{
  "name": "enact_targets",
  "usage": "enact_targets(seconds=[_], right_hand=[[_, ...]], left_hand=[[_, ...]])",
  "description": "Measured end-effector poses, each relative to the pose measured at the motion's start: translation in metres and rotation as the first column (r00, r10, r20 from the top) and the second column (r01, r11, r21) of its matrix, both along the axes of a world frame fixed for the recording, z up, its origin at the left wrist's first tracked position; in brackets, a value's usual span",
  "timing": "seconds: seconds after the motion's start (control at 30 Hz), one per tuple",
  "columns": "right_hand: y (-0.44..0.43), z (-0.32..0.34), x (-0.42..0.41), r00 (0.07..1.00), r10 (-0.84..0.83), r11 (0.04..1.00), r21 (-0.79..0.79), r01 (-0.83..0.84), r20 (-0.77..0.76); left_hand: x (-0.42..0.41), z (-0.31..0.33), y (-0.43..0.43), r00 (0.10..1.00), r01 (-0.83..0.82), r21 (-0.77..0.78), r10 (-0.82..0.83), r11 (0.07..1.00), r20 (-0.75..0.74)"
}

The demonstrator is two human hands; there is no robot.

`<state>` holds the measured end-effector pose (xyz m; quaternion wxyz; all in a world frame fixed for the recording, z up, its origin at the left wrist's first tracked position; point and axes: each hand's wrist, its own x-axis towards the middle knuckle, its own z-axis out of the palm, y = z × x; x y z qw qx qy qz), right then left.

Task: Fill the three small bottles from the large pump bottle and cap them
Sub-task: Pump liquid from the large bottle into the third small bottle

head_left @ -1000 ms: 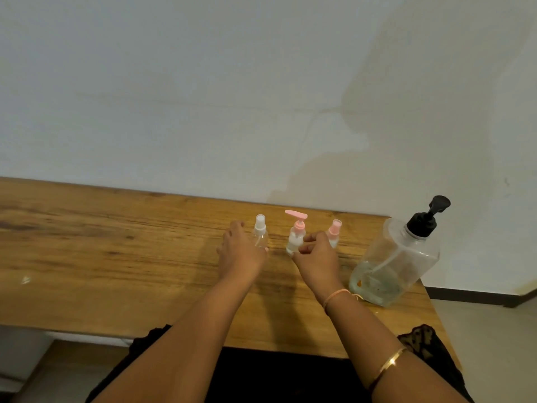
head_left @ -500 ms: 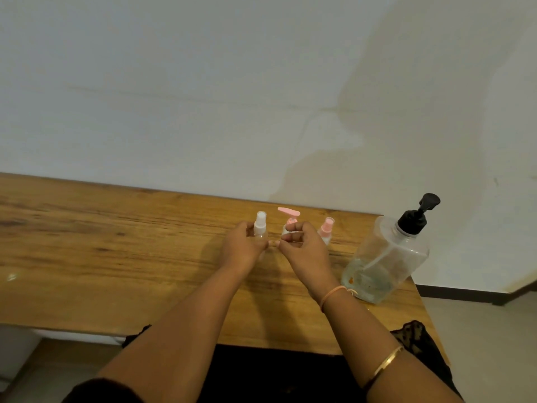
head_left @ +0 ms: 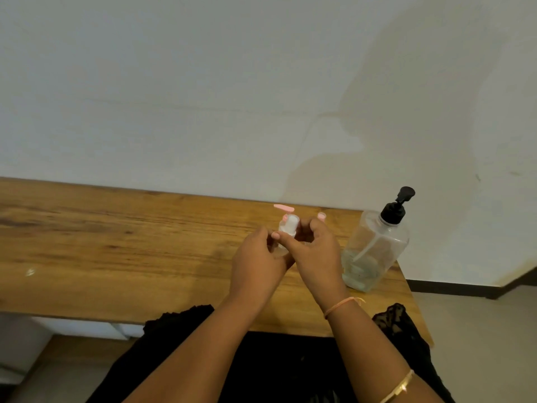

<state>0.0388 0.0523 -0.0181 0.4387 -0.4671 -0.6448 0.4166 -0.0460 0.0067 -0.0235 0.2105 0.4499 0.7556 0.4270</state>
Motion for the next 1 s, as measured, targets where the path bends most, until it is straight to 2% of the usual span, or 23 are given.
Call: enact_targets(seconds=[0.13, 0.3, 0.4, 0.53, 0.6, 0.73, 0.93, 1.0], right_hand=[[-0.009, 0.008, 0.009, 0.999, 0.02, 0.999, 0.027, -0.02, -0.024], [-0.003, 0.01, 0.016, 0.997, 0.075, 0.997, 0.035, -0.076, 0.021], [0.005, 0.009, 0.02, 0.99, 0.134, 0.991, 0.008, -0.135, 0.044], [0.014, 0.004, 0.021, 0.974, 0.216, 0.971, -0.093, -0.222, -0.067], [0.017, 0.002, 0.019, 0.979, 0.186, 0.973, -0.122, -0.196, -0.088], [0.022, 0.0, 0.016, 0.997, 0.062, 0.997, -0.053, -0.064, -0.052], [0.032, -0.003, 0.023, 0.972, 0.184, 0.974, -0.107, -0.2, -0.142], [0.03, -0.003, 0.022, 0.98, 0.153, 0.979, -0.114, -0.167, -0.126]], left_hand=[[0.005, 0.007, -0.013, 0.992, 0.01, 0.057, -0.017, 0.998, 0.126], [0.001, 0.013, -0.008, 0.973, 0.064, 0.016, -0.066, 0.998, 0.22], [-0.002, 0.013, 0.0, 0.975, 0.096, -0.009, -0.092, 0.995, 0.203], [-0.005, 0.007, 0.011, 0.978, 0.095, -0.022, -0.089, 0.995, 0.191], [-0.007, 0.004, 0.017, 0.983, 0.087, -0.004, -0.085, 0.996, 0.164], [-0.008, -0.001, 0.026, 0.993, 0.084, 0.013, -0.084, 0.996, 0.083], [-0.01, -0.004, 0.031, 0.994, 0.086, 0.035, -0.088, 0.996, 0.064], [-0.008, -0.005, 0.031, 0.995, 0.094, 0.028, -0.095, 0.995, 0.042]])
